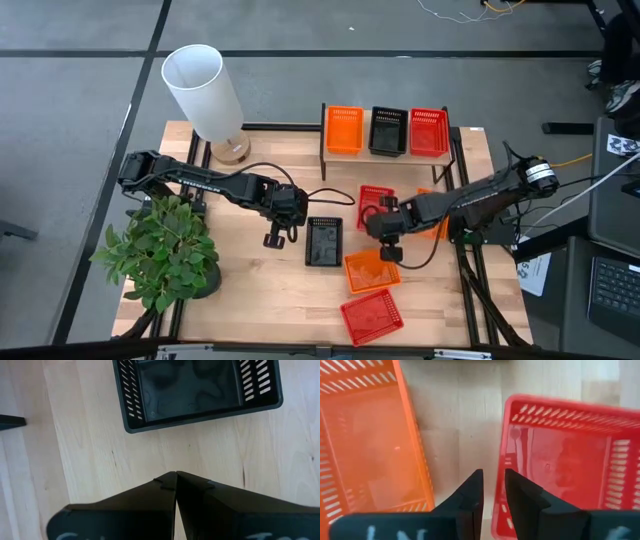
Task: Stack baskets on shelf by color
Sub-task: Stack the top red bin on the red bin on the shelf
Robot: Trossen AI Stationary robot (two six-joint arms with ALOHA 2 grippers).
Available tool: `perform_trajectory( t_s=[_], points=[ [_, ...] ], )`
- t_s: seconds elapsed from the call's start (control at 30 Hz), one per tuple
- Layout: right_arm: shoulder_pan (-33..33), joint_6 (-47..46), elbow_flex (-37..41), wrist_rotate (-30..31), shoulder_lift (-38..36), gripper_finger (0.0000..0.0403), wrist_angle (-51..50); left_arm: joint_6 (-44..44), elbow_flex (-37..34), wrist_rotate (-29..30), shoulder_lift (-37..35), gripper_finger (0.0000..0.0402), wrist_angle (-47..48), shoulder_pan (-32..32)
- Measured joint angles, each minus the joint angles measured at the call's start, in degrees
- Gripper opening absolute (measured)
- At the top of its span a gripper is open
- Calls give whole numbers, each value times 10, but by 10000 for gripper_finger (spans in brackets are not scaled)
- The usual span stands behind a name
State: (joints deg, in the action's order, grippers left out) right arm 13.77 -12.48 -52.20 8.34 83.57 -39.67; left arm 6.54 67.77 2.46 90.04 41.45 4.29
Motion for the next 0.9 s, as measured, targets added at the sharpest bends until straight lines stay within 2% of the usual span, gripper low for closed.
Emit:
perform_trajectory(
  t_s=[0.4,0.53,0.7,0.9],
  points=[
    [0,-22,20,16,0,80,27,-4,0,0,0,0,-2,0],
    [0,-19,19,-9,0,84,32,-4,0,0,0,0,-2,0],
    [0,-6,18,-25,0,108,53,-5,0,0,0,0,-2,0],
    [0,-23,18,-24,0,161,55,-5,0,0,0,0,-2,0]
  ],
)
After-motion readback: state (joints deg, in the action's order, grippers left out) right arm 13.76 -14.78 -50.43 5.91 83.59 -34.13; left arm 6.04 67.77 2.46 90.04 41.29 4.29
